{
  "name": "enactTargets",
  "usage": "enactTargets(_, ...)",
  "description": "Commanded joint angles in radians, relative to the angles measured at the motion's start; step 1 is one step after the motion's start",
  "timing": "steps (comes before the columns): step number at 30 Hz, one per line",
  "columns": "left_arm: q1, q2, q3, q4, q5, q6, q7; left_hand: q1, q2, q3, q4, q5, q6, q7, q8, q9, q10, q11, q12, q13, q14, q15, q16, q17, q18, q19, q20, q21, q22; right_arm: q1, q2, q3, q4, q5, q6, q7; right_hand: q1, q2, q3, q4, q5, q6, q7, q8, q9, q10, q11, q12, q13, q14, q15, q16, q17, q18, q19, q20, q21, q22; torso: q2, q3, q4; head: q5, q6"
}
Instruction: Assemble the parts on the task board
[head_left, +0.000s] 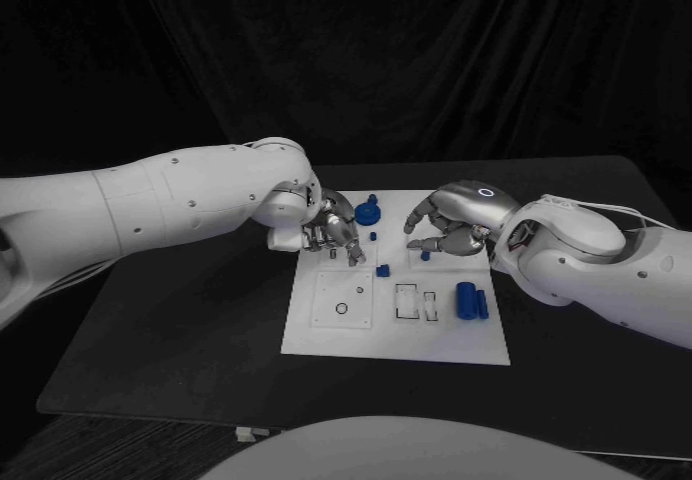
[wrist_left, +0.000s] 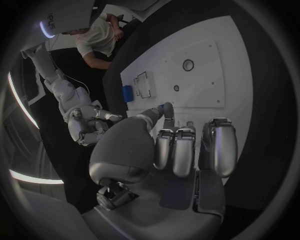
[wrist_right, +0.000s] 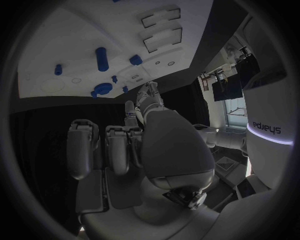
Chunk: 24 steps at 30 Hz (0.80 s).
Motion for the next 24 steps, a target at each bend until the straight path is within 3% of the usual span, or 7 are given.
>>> enactTargets(1,0.007,-0.048,0.001,0.059,0.002,-0.056,0.044,-0.010,-0.006,0.022,0.003,0.002,-0.020,0.011,-0.046,-0.044,0.104,0.013,0.003,0.263,0.106,0.008,0.003,0.263,-0.009,0.012,0.001,0.001,0.204,-0.010,0.027,0.000,-0.013,-0.097,0.060,-0.097,0.000,-0.013,-0.002,-0.005,0.005,-0.016,0.001,-0.015,-0.009,0.061,0.006,-0.001,0.179,0.090,0.009,0.004,0.200,-0.001,0.041,0.008,0.002,0.222,-0.001,-0.0008,0.0006,-0.008,0.000)
enactTargets(7,0.014,-0.146,0.001,0.160,0.002,-0.097,0.074,-0.008,-0.011,0.059,-0.008,0.008,-0.024,0.038,-0.135,-0.151,0.101,0.037,0.000,0.260,0.106,0.029,0.003,0.263,-0.009,0.011,0.020,0.003,0.204,-0.032,0.078,0.000,-0.044,-0.162,0.126,-0.172,-0.009,-0.027,-0.007,-0.005,0.023,-0.030,-0.001,-0.031,-0.018,0.068,0.003,0.005,0.192,0.094,0.007,0.011,0.215,-0.001,0.042,0.006,0.002,0.222,-0.001,0.0000,0.0037,-0.018,0.000)
enactTargets(13,0.019,-0.204,0.000,0.217,0.002,-0.128,0.106,0.006,-0.012,0.073,-0.022,0.022,-0.024,0.046,-0.158,-0.187,0.098,0.043,-0.004,0.256,0.106,0.034,0.003,0.263,-0.008,0.008,0.026,-0.001,0.203,-0.055,0.115,0.000,-0.062,-0.197,0.151,-0.203,-0.020,-0.042,-0.010,-0.004,0.067,-0.016,-0.003,-0.030,-0.017,0.079,0.000,0.015,0.213,0.097,0.005,0.018,0.230,-0.002,0.046,0.004,0.008,0.224,-0.002,-0.0026,0.0081,-0.018,0.000)
enactTargets(15,0.020,-0.220,0.000,0.229,0.002,-0.140,0.118,0.009,-0.011,0.077,-0.025,0.025,-0.022,0.048,-0.163,-0.197,0.094,0.045,-0.008,0.252,0.106,0.036,0.003,0.263,-0.007,0.005,0.027,-0.006,0.201,-0.062,0.127,0.001,-0.069,-0.203,0.157,-0.211,-0.020,-0.047,-0.009,-0.008,0.097,-0.016,-0.001,-0.027,-0.013,0.081,0.002,0.018,0.219,0.098,0.005,0.019,0.231,-0.003,0.047,0.003,0.011,0.225,-0.004,-0.0070,0.0110,-0.020,0.000)
enactTargets(18,0.021,-0.237,0.000,0.241,0.002,-0.156,0.131,0.012,-0.011,0.081,-0.027,0.028,-0.021,0.049,-0.166,-0.204,0.093,0.046,-0.009,0.251,0.106,0.037,0.003,0.263,-0.006,0.004,0.029,-0.007,0.201,-0.074,0.142,0.001,-0.082,-0.209,0.169,-0.221,-0.021,-0.051,-0.007,-0.012,0.125,-0.021,0.000,-0.021,-0.006,0.086,0.003,0.023,0.229,0.098,0.006,0.019,0.232,-0.003,0.047,0.004,0.010,0.225,-0.003,-0.0070,0.0097,-0.019,0.000)
enactTargets(20,0.021,-0.243,0.000,0.244,0.002,-0.159,0.135,0.012,-0.011,0.082,-0.027,0.029,-0.021,0.049,-0.167,-0.206,0.091,0.047,-0.011,0.249,0.106,0.037,0.003,0.263,-0.006,0.003,0.029,-0.010,0.200,-0.080,0.148,0.001,-0.088,-0.218,0.178,-0.229,-0.023,-0.054,-0.008,-0.013,0.132,-0.029,0.002,-0.020,-0.004,0.089,0.005,0.025,0.234,0.098,0.007,0.020,0.233,-0.003,0.048,0.004,0.011,0.225,-0.003,-0.0114,0.0117,-0.020,0.000)
enactTargets(24,0.021,-0.250,0.000,0.246,0.002,-0.157,0.137,0.012,-0.010,0.083,-0.026,0.030,-0.019,0.050,-0.169,-0.211,0.087,0.048,-0.017,0.244,0.106,0.038,0.003,0.263,-0.004,-0.002,0.030,-0.019,0.197,-0.090,0.156,0.001,-0.096,-0.232,0.185,-0.240,-0.032,-0.060,-0.011,-0.012,0.128,-0.047,0.004,-0.018,0.001,0.094,0.006,0.030,0.246,0.099,0.009,0.022,0.239,-0.002,0.046,0.005,0.008,0.224,-0.004,-0.0150,0.0146,-0.024,0.000)
